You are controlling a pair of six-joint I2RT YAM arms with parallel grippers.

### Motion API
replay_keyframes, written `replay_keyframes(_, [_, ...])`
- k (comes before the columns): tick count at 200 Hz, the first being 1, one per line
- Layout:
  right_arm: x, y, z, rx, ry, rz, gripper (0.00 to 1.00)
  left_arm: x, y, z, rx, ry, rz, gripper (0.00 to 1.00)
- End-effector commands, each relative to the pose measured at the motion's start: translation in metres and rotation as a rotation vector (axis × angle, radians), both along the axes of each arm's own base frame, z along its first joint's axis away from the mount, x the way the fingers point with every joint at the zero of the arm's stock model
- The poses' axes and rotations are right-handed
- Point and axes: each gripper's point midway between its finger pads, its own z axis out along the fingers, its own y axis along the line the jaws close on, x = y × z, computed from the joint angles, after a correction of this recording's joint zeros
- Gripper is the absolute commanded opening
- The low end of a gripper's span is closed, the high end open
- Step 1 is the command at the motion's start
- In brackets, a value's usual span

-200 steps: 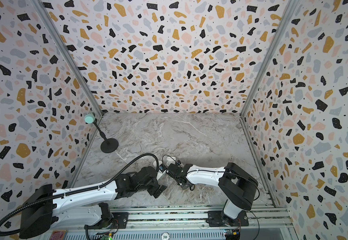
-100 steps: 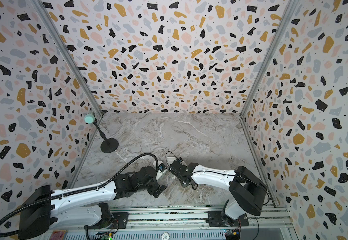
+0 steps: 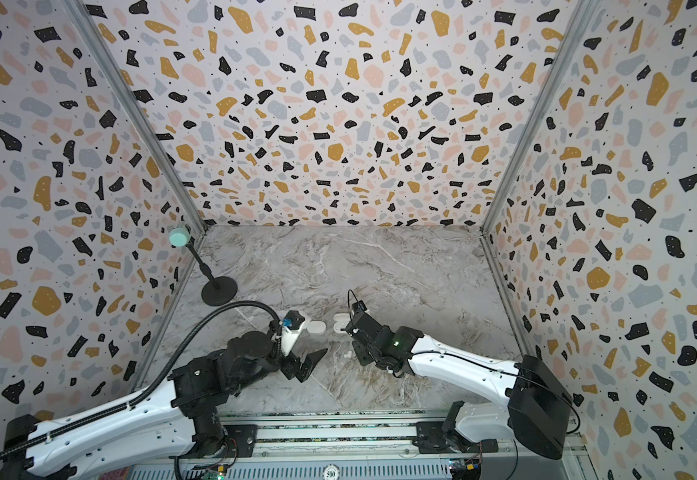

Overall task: Insert the wireless bluetooth earbuds into the charging case
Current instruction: 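Move the earbud over the open case with right gripper while left draws back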

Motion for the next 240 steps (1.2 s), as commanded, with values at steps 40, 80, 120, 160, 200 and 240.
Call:
replay_keyframes(40, [0.014,0.028,0.031,0.108,-0.111,0.093,0.17,0.014,0.017,-0.015,0.156,-0.156,0.052,1.00])
replay_keyframes(80, [0.023,0.039,0.034,0.156,-0.146,0.126,0.16,0.005,-0.001,-0.024,0.193,-0.249,-0.087,1.00])
replay_keyframes(120, [0.032,0.044,0.025,0.189,-0.145,0.143,0.16,-0.002,-0.008,-0.032,0.213,-0.310,-0.170,1.00])
replay_keyframes(160, [0.038,0.050,0.016,0.205,-0.145,0.170,0.16,-0.011,-0.012,-0.051,0.206,-0.297,-0.229,1.00])
replay_keyframes(200, [0.048,0.048,0.001,0.183,-0.126,0.170,0.16,-0.010,-0.013,-0.047,0.175,-0.284,-0.212,1.00])
replay_keyframes(240, [0.056,0.050,-0.008,0.159,-0.119,0.176,0.16,-0.018,-0.016,-0.051,0.177,-0.278,-0.262,1.00])
